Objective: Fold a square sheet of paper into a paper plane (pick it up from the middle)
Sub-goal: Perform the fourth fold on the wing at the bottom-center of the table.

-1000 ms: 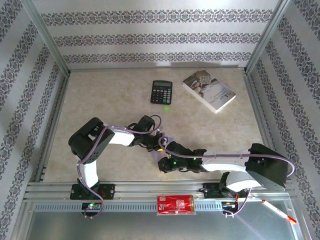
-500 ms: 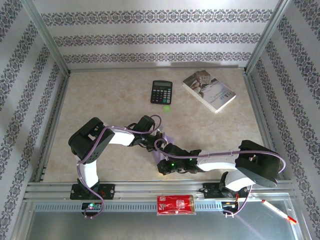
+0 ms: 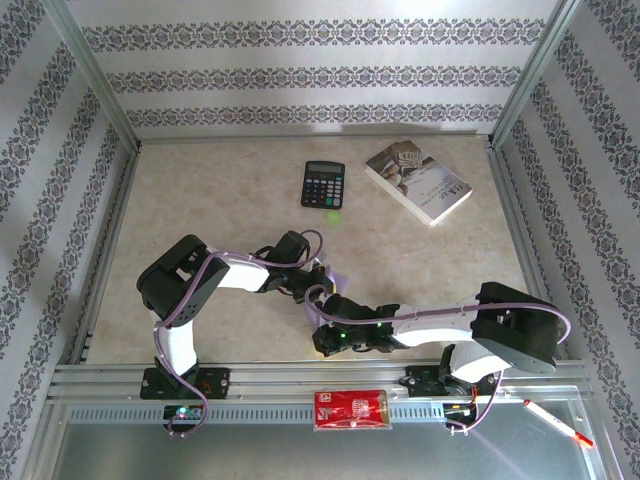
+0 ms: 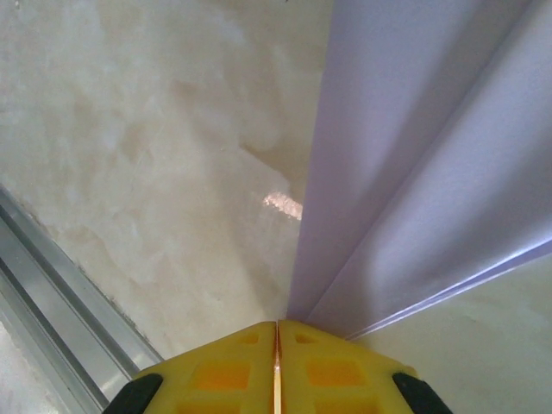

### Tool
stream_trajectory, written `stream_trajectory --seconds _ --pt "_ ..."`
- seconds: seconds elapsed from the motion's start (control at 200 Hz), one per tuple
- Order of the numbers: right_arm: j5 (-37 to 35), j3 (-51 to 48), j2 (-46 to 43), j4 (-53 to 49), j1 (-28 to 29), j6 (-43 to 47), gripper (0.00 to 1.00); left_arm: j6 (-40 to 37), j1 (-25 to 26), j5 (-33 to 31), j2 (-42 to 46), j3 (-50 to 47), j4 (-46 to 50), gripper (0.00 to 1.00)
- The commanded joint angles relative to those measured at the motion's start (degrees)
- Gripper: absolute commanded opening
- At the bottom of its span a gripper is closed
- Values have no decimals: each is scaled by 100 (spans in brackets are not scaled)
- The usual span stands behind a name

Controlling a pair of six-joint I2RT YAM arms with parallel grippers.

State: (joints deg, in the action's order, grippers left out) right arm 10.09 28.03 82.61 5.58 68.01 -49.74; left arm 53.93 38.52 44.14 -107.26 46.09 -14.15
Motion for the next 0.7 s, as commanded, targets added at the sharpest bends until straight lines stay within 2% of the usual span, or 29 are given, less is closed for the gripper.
stream_trajectory --seconds 0.0,0.18,0.42,0.694 --pt "479 37 49 -440 194 -37 10 -135 -73 -765 -430 -238 886 0" --pt "556 59 -114 -409 133 73 9 -146 -73 -775 -436 -218 909 0" --pt "388 -226 -1082 -81 -539 12 9 -140 -73 -766 -401 -209 938 0" --pt "65 247 -412 29 -718 176 9 -129 -73 -758 -412 -218 912 0"
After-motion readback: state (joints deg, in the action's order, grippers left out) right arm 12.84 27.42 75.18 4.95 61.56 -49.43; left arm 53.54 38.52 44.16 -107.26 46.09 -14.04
